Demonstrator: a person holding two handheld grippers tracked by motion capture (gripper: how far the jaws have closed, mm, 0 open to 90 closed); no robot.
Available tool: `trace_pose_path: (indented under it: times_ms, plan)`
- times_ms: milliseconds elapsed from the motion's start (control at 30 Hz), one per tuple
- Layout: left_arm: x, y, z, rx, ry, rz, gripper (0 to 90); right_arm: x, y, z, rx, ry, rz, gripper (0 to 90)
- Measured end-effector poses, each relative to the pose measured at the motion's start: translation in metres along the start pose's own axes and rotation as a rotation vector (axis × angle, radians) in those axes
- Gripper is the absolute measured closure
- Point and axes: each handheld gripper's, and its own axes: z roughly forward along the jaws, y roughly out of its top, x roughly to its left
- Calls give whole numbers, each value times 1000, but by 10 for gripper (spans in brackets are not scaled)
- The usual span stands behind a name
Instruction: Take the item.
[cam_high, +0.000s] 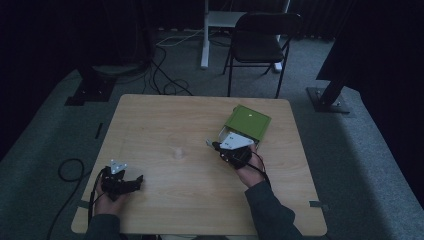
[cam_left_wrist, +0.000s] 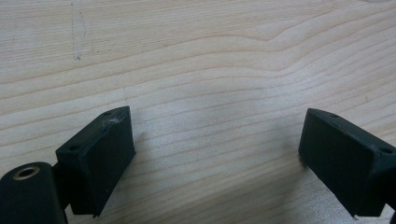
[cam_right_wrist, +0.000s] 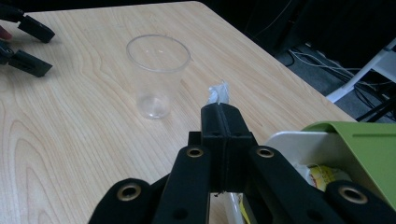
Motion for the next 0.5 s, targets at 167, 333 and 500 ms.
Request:
trace_pose_path:
  times_ms: [167,333,500]
  plan:
    - [0,0,0,0,0,1,112,1,2,1,-2,5,-2,900]
    - [0,0,0,0,1,3,112,3,6,4,-7,11,-4,900]
    - [0,0,0,0,0,1,112,4,10,7,-16,17,0,900]
